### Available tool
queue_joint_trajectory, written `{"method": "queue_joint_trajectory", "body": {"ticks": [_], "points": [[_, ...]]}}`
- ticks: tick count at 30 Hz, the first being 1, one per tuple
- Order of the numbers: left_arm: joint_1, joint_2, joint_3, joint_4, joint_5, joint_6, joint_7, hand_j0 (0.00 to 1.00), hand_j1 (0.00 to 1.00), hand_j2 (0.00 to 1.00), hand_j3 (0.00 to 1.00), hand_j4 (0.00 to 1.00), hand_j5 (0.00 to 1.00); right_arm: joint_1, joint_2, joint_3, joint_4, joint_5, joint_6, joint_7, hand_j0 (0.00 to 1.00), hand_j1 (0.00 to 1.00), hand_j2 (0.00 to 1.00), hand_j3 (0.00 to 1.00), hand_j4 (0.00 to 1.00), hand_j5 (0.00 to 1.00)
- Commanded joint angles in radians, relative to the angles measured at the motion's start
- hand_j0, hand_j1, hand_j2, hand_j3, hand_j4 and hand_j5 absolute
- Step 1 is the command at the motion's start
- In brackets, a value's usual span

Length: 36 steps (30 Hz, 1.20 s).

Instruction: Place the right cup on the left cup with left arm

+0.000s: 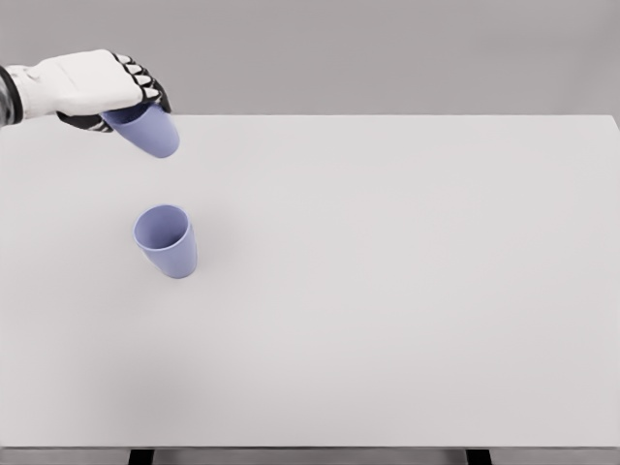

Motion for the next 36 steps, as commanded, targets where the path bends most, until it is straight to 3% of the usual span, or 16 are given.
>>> {"method": "queue_joint_trajectory", "body": {"ticks": [1,8,16,24,33,36], "points": [[0.005,0.027,0.002,-0.030,0.023,0.003,0.000,0.73,0.73,0.73,0.73,0.73,0.73,0.000,0.000,0.000,0.000,0.000,0.000,0.000,1.00,1.00,1.00,1.00,1.00,1.00],[0.058,0.125,0.037,-0.163,0.069,0.003,0.000,0.73,0.73,0.73,0.73,0.73,0.73,0.000,0.000,-0.001,0.000,0.000,0.000,0.000,1.00,1.00,1.00,1.00,1.00,1.00],[0.068,0.194,0.037,-0.217,0.124,0.003,0.000,0.73,0.73,0.73,0.73,0.73,0.73,0.000,0.000,0.000,0.000,0.000,0.000,0.000,1.00,1.00,1.00,1.00,1.00,1.00],[0.110,0.281,0.039,-0.369,0.201,0.003,0.000,0.74,0.74,0.74,0.74,0.74,0.74,0.000,0.000,0.000,0.000,0.000,0.000,0.000,1.00,1.00,1.00,1.00,1.00,1.00],[0.146,0.323,0.039,-0.409,0.203,0.003,0.000,0.74,0.74,0.74,0.74,0.74,0.74,0.000,0.000,0.000,0.000,0.000,0.000,0.001,1.00,1.00,1.00,1.00,1.00,1.00],[0.146,0.332,0.088,-0.407,0.218,0.003,0.000,0.73,0.73,0.73,0.73,0.73,0.73,0.000,0.000,0.000,0.000,0.000,0.000,0.001,1.00,1.00,1.00,1.00,1.00,1.00]]}}
